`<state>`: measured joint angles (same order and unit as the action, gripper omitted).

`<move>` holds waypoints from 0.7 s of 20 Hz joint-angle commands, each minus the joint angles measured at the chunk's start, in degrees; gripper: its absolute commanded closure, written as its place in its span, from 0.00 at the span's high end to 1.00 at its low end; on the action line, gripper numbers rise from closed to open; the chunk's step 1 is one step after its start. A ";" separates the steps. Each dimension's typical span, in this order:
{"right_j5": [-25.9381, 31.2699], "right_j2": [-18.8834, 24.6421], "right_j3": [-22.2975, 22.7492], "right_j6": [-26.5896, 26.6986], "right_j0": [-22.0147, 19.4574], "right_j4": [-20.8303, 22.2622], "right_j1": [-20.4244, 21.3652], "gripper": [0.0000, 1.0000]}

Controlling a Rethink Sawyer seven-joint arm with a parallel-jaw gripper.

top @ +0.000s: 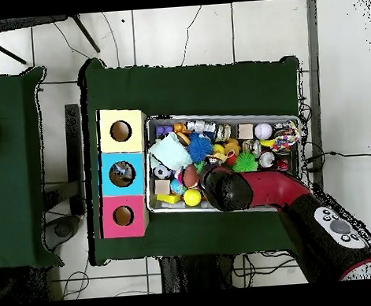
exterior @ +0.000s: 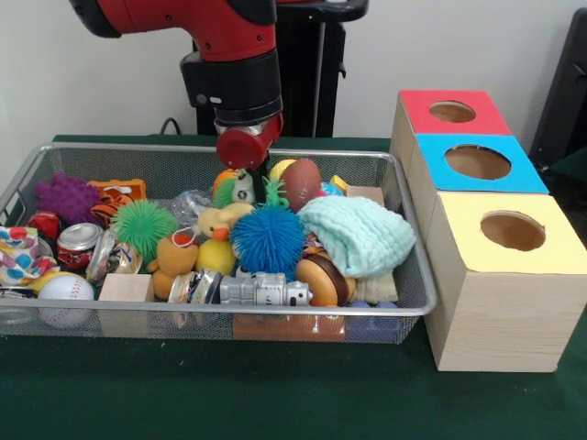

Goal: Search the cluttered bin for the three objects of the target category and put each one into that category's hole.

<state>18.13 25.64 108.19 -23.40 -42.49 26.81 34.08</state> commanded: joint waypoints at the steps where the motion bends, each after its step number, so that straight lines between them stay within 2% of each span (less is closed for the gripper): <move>1: -10.43 13.10 3.98 -15.31 -1.55 -4.65 -5.43 0.00; 5: -14.65 15.06 4.12 -15.70 -2.62 -3.87 -7.54 0.00; 14: -16.11 15.36 4.38 -15.19 -3.57 -2.91 -8.32 0.00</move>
<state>7.13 34.16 111.91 -23.40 -46.94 25.42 29.36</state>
